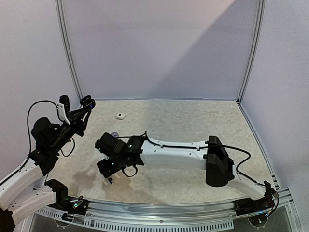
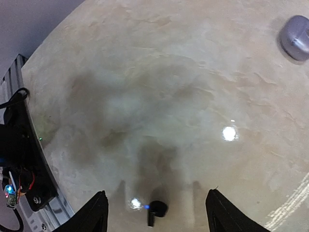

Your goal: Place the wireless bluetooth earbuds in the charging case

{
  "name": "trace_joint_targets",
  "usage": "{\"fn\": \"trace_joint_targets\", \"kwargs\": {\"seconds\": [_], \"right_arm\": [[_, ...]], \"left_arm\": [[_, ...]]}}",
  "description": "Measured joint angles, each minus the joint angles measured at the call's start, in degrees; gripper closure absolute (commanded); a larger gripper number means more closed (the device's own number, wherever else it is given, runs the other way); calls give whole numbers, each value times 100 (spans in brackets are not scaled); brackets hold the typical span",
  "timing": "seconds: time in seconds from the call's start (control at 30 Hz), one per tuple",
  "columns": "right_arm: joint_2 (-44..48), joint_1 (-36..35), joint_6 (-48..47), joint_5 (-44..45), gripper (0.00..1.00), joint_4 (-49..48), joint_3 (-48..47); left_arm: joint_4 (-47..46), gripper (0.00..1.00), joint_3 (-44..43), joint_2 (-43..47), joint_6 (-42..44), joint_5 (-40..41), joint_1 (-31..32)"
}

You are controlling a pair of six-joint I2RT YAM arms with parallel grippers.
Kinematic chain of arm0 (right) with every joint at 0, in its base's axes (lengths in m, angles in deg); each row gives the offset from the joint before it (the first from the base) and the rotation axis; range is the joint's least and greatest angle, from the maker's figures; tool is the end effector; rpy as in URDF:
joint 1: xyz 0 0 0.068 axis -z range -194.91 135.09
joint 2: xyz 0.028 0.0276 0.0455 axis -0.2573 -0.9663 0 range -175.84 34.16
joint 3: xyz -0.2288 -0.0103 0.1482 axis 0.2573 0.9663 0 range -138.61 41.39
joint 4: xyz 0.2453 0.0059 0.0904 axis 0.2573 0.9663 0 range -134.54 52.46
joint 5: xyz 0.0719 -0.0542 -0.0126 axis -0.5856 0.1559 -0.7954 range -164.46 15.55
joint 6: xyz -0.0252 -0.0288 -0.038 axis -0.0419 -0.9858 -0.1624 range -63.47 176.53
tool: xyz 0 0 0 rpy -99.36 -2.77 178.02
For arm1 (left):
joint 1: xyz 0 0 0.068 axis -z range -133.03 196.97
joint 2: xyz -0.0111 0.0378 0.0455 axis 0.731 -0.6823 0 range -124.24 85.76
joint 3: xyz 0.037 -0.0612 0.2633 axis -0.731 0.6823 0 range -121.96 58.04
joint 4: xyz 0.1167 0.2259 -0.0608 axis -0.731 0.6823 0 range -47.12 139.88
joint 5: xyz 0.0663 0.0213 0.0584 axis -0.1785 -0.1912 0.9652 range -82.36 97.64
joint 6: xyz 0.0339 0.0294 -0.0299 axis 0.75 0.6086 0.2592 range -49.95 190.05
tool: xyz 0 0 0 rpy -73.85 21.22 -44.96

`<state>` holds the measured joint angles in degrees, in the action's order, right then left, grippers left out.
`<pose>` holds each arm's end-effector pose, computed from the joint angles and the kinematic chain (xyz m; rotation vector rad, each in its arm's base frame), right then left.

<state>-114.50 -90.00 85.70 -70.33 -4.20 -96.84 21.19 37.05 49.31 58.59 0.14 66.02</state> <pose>0.1483 0.5468 0.1807 -0.9783 2.3942 0.6705 0.1577 -0.0593 0.2747 0.2061 1.4706 -0.5283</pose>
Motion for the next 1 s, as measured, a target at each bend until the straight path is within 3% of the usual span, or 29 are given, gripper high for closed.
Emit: {"fn": "trace_joint_targets", "kwargs": {"seconds": [0.27,0.4,0.7,1.0], "right_arm": [[-391,-444,-658,678,44,-699,-28],[-588,-461,-758,1051,56,-695,-28],[-664,-597,-752,1421,73,-466,-9],[11,-717,-302,1580,86,-461,1095]], "left_arm": [[17,100,9,120,-168,-173,0],[17,100,20,232,-205,-243,0],[17,100,37,313,-212,-254,46],[17,100,37,356,-208,-251,76]]}}
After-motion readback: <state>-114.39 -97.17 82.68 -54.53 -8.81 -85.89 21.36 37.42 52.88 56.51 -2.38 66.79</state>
